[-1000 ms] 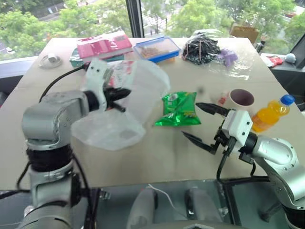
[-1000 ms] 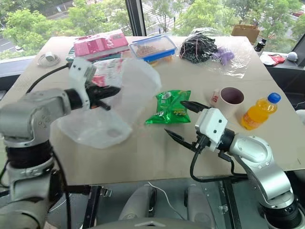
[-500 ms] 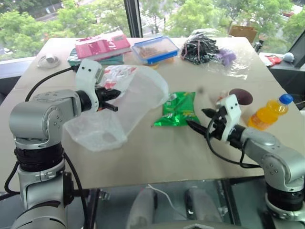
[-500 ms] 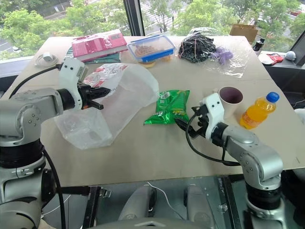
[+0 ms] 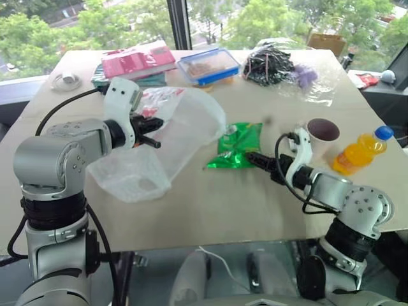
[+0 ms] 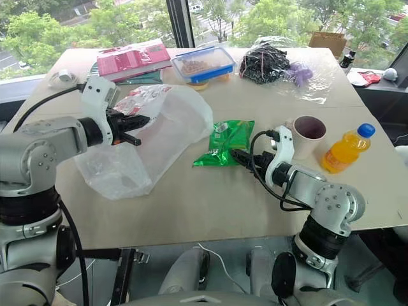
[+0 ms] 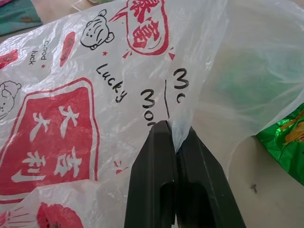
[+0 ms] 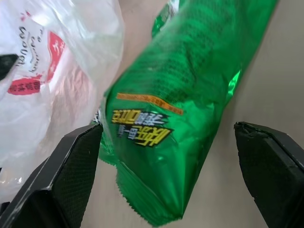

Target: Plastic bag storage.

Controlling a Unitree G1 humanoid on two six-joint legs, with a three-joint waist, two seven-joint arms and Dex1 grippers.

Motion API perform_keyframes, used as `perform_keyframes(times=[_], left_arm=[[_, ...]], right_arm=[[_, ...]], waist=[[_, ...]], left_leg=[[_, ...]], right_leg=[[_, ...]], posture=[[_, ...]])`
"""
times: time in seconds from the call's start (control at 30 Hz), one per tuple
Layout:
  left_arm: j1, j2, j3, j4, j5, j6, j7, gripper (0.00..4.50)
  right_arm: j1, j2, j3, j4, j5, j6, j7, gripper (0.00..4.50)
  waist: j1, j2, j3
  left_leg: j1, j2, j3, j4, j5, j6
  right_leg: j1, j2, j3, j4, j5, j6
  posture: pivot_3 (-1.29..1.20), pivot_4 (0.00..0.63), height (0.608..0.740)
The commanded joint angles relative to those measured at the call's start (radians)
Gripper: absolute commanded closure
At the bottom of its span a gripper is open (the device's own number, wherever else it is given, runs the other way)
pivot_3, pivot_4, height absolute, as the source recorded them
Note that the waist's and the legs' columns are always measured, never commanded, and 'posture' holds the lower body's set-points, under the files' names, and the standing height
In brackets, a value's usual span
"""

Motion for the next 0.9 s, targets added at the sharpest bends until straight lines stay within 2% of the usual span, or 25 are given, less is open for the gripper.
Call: perform_keyframes(times=[0.03,0.13,0.3,0.4,0.5,0.7,0.8,0.9], left_arm=[[-0.020,0.004,0.003,-0.049,-0.023,-0.004,0.007,4.45],[-0.018,0.012,0.002,-0.060,-0.034,-0.004,0.008,4.50],[-0.003,0.029,-0.014,-0.062,-0.026,-0.035,0.014,4.50],[-0.009,0.012,-0.004,-0.041,-0.020,-0.057,0.035,4.50],[-0.009,0.010,-0.006,-0.031,-0.022,-0.076,0.041,4.50],[-0.011,0.017,-0.018,-0.012,-0.029,-0.123,0.026,4.50],[-0.002,0.035,-0.044,-0.019,-0.027,-0.158,0.003,4.50],[0.004,0.038,-0.049,-0.021,-0.032,-0.170,-0.008,4.50]], right_arm=[[-0.073,0.033,-0.040,0.064,-0.010,0.006,-0.037,0.00],[-0.093,0.027,-0.040,0.088,-0.029,0.004,-0.036,0.83],[-0.067,-0.015,0.013,0.069,-0.040,-0.041,-0.003,3.05],[-0.013,-0.105,0.063,-0.015,0.027,-0.061,0.101,4.45],[0.016,-0.188,0.028,-0.091,0.152,-0.022,0.217,4.45],[0.083,-0.355,-0.017,-0.156,0.427,0.006,0.354,4.45],[0.093,-0.391,-0.007,-0.153,0.592,-0.040,0.354,4.45],[0.105,-0.434,0.038,-0.133,0.765,-0.138,0.290,4.45]], waist=[[-0.007,0.000,0.000],[-0.012,0.000,0.000],[-0.018,0.001,0.000],[-0.016,0.001,0.001],[-0.017,0.001,0.001],[-0.018,0.002,0.001],[-0.021,0.002,0.001],[-0.020,0.002,0.001]], left_leg=[[0.000,0.000,0.000,0.000,0.000,0.000],[0.000,0.000,0.000,0.000,0.000,0.000],[0.000,0.000,0.000,-0.002,0.000,0.000],[0.000,0.000,0.000,-0.002,0.000,0.000],[-0.001,0.000,0.000,-0.002,0.000,0.000],[-0.001,0.000,0.000,-0.003,0.000,0.000],[0.000,0.000,0.001,-0.003,0.000,0.000],[0.000,0.001,0.001,-0.003,0.000,0.000]], right_leg=[[0.000,0.000,0.000,0.000,0.000,0.000],[0.000,0.000,0.000,0.000,0.000,0.000],[0.000,0.000,0.000,0.000,0.000,0.000],[0.000,0.000,0.000,-0.001,0.000,0.000],[0.000,0.000,0.000,-0.002,0.000,0.000],[0.000,0.000,0.000,-0.002,0.000,0.000],[0.000,0.000,0.001,-0.002,0.000,0.000],[0.000,0.000,0.001,-0.002,0.000,0.000]], posture=[[0.00,0.150,0.740],[0.00,0.150,0.740],[0.00,0.150,0.740],[0.00,0.150,0.740],[0.00,0.150,0.740],[0.00,0.150,0.740],[0.00,0.150,0.740],[0.00,0.150,0.740]])
